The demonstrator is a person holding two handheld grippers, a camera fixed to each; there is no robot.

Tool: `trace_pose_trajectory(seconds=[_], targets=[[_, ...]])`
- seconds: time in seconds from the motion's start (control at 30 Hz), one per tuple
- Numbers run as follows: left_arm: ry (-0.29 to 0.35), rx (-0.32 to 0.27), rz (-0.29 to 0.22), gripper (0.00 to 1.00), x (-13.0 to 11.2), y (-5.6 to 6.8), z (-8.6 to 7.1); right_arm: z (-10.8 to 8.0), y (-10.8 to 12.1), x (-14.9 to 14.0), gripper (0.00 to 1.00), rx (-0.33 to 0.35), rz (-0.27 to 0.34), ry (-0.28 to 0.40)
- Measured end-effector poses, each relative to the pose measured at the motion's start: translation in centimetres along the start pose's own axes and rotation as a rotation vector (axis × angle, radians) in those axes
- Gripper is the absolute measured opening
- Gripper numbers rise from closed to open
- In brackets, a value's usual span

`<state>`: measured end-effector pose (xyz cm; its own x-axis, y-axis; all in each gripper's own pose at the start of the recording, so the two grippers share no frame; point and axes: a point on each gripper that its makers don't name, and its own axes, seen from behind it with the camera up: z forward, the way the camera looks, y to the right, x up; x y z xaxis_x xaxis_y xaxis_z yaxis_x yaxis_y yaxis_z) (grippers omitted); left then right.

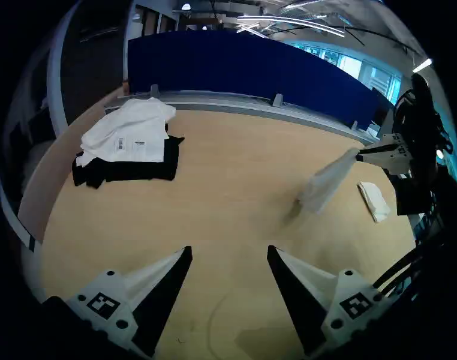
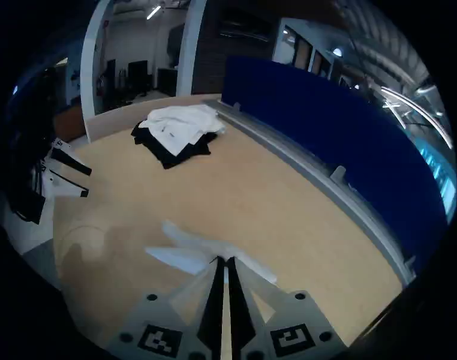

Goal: Fold towel

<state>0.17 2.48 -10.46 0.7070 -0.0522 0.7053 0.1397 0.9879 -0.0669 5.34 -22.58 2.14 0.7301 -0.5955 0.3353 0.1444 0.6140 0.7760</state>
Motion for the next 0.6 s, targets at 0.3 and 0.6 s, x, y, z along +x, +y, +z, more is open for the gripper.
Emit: trace_pose_trajectory(seconds=[0.3,0.6], targets=[[0.014,-0.014,0.011,0.93,0.9,0.8,0.0,-2.0,2.1,1.0,0.04,-0.040,-0.010,0.017],[0.013,-0.022,0.022,0.93,1.2,1.4,0.0,-3.6,4.2,0.6,0.04,-0.061,0.010,0.018]])
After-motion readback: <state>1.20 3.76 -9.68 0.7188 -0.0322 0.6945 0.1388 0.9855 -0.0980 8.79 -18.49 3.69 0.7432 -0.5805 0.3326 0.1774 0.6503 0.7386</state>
